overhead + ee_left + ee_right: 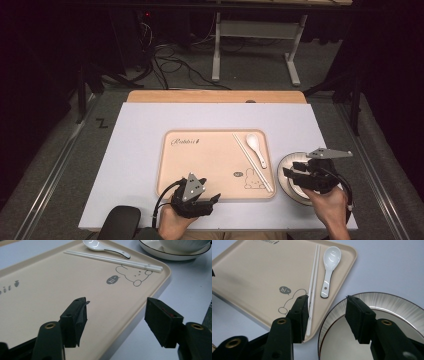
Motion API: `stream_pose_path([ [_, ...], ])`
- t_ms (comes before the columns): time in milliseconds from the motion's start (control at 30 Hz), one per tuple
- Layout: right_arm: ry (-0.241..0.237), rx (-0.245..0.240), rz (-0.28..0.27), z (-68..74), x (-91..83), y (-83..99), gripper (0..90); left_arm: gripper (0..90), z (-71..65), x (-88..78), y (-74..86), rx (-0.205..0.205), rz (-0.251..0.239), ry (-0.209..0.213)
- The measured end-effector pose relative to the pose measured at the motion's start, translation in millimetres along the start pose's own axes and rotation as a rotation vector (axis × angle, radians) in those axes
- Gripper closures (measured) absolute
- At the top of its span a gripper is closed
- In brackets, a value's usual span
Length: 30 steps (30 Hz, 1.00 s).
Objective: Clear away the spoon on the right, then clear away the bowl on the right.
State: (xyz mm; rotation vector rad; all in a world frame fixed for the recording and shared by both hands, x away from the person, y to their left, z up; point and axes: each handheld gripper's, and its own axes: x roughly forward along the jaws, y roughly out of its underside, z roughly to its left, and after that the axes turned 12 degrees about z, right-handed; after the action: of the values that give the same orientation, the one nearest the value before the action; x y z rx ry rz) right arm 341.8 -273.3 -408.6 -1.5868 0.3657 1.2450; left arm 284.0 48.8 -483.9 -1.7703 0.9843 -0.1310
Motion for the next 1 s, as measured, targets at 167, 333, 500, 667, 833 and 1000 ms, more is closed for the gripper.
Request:
stream_pose_path([
  [167,0.004,0.043,-0.037,-4.3,-5.2,17.5,53.5,36.1,3.4,-4.8,-3.2,-0.013,-0.028,-0.008],
  [333,0.049,0.057,-0.021,-11.2,-3.8,29.6,51.8,36.0,3.4,-3.3,-3.3,-0.013,-0.028,-0.010],
  [500,0.052,0.078,-0.029,-18.6,-3.7,39.5,51.8,36.1,3.3,-3.9,-2.8,0.002,-0.018,-0.013],
  [667,0.056,0.092,-0.040,-20.5,-3.5,44.1,50.3,36.2,1.9,-3.0,-0.2,0.017,-0.003,-0.016],
  [833,0.056,0.099,-0.038,-21.4,1.4,46.0,48.8,34.8,3.3,0.4,1.9,0.026,0.022,-0.023],
  [1000,0.073,0.106,-0.055,-21.8,-3.8,47.0,49.4,32.8,0.8,7.6,6.9,0.089,0.044,-0.050],
])
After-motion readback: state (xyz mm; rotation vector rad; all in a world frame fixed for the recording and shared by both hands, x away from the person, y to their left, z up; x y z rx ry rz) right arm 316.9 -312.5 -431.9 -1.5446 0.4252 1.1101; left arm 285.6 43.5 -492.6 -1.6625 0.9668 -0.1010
